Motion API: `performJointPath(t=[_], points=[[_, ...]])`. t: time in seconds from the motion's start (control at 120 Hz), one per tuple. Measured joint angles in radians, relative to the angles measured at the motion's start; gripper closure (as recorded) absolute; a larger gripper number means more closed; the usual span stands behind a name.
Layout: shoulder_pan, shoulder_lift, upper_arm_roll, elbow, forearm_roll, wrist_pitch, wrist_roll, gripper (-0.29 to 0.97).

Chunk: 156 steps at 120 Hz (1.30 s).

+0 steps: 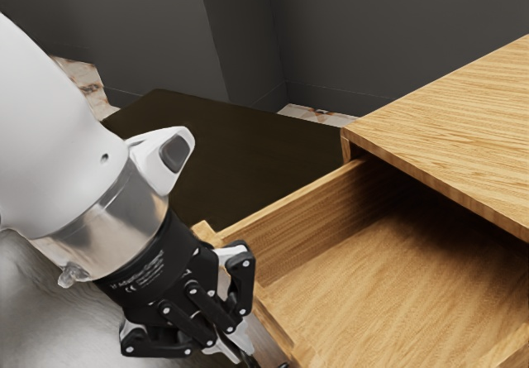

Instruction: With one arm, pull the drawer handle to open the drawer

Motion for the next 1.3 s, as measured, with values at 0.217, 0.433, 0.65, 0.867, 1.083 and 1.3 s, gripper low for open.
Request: performJointPath(t=[0.217, 0.433, 0.65, 0.867, 1.083, 1.3], points=[[0.0, -0.054, -0.005, -0.044, -0.001, -0.003, -0.009, 0.79], [0.0, -0.077, -0.001, -0.065, 0.0, -0.005, -0.016, 0.79], [0.001, -0.083, 0.001, -0.071, 0.0, -0.004, -0.022, 0.79], [0.0, -0.101, 0.004, -0.076, 0.001, -0.002, -0.026, 0.74], [0.0, -0.125, -0.002, -0.046, 0.006, -0.016, -0.028, 0.64], [0.005, 0.107, 0.048, 0.254, 0.05, -0.115, -0.03, 0.32]])
